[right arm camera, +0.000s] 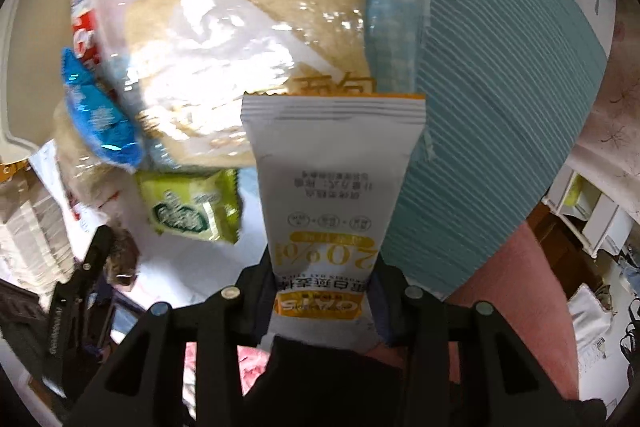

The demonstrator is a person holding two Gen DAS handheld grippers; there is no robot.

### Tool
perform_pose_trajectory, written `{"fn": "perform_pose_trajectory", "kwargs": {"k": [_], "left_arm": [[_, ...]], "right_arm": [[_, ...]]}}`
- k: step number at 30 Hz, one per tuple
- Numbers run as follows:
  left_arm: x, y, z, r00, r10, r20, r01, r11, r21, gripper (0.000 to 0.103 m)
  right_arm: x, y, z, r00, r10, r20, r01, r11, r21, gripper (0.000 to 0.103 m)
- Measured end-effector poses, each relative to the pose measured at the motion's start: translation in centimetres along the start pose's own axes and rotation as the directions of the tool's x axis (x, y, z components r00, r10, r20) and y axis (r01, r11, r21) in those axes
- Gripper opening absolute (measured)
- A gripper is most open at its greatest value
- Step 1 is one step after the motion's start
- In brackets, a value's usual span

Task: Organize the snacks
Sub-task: 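Carry both bars over the white tray and open both tools to drop them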

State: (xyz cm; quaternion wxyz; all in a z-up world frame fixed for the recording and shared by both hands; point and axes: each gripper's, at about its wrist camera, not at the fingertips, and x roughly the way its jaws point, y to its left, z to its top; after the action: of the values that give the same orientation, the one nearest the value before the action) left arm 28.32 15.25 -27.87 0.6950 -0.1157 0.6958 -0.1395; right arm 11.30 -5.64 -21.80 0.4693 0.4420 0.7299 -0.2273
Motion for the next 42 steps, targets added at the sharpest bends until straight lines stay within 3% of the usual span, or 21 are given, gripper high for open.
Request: {"fn": "perform_pose_trajectory", "kwargs": {"k": [10,20,28,35,42], "left_arm": [[-3.9,-1.0,-2.8,0.998,0.027,0.063,-0.024,0.999,-0.046,0.039],[-7.5,-6.5,-4.9,0.988,0.035,0.151,-0.022,0.996,-0.084,0.039],[-10.9,-12.2,-4.8,0.968,0.047,0.245,-0.019,0.993,-0.117,0.039],[-12.9,-16.1,-3.5,0.94,0.069,0.335,-0.021,0.989,-0.145,0.039],[-13.9,-18.5,-1.2,0.913,0.087,0.399,-0.018,0.985,-0.172,0.04]], "right_arm": [[-5.1,1.6,-0.8,0.997,0.078,-0.028,-0.08,0.989,-0.127,0.04],[-12.3,2.8,-0.2,0.991,0.131,0.012,-0.118,0.923,-0.366,0.04],[-15.8,1.6,2.0,0.984,0.173,0.051,-0.119,0.834,-0.54,0.04],[-20.6,3.4,4.1,0.971,0.214,0.106,-0.083,0.72,-0.689,0.04],[-22.5,5.9,5.6,0.948,0.267,0.172,-0.031,0.616,-0.787,0.04]]}}
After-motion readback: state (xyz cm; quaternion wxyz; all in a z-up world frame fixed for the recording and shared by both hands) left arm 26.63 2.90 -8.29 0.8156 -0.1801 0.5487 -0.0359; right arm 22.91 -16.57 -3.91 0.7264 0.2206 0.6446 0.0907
